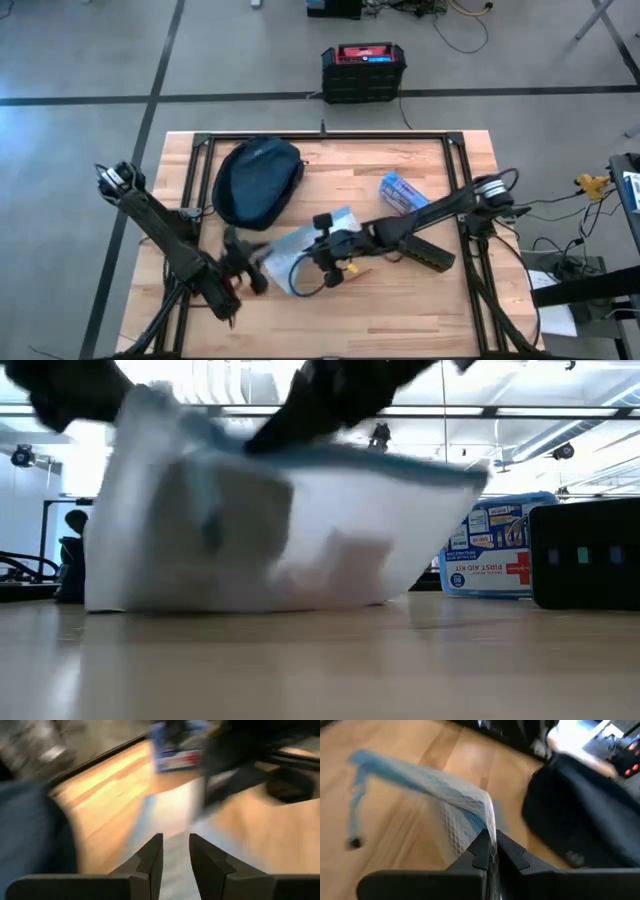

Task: Unpack backpack
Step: Remove the transparent zip bag from the backpack

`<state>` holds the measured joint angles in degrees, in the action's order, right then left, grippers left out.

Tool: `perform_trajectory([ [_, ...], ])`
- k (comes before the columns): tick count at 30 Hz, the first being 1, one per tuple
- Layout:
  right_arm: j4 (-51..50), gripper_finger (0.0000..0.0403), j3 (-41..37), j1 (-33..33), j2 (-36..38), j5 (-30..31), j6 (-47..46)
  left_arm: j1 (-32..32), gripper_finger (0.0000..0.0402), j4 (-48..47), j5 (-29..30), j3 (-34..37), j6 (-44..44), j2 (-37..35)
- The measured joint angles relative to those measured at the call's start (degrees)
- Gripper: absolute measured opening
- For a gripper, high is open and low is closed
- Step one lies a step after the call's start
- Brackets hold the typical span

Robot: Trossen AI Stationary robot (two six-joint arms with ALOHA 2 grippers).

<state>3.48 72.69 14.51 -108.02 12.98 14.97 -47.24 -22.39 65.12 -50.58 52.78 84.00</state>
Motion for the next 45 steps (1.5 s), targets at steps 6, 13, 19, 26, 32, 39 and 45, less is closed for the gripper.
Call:
perform_trajectory([
  [6, 2.6, 0.0000, 1.0, 0.3, -5.4, 0.1, 0.2, -0.2, 0.0080, 19.9, -8.1, 0.5, -18.5, 10.3],
  [13, -3.3, 0.0049, 1.0, 2.5, -5.6, -2.5, -0.2, -0.2, 0.0080, 4.9, -12.3, 0.6, 0.3, 15.7],
  [19, -7.3, 0.0147, 1.0, 6.0, -3.8, -2.5, -0.3, -0.2, 0.0080, 1.4, -19.5, 2.3, 8.2, 16.2],
  [26, -10.5, 0.0210, 0.6, 8.2, -4.6, -2.2, -4.2, -0.1, 0.0080, 2.6, -30.1, 4.2, 14.9, 16.1],
  [32, -11.9, 0.0217, 0.3, 5.9, -7.6, -1.2, -2.9, -0.1, 0.0080, 11.6, -37.0, 4.6, 15.1, 16.0],
  [39, -10.8, 0.0211, 0.8, 0.7, -8.2, 9.7, 7.9, 0.5, 0.0080, 9.7, -39.6, 1.2, 5.1, 15.3],
  [45, -10.8, 0.0210, 3.6, -0.9, -5.6, 12.9, 10.8, 1.5, 0.0080, -4.9, -35.4, -4.5, 3.9, 12.9],
])
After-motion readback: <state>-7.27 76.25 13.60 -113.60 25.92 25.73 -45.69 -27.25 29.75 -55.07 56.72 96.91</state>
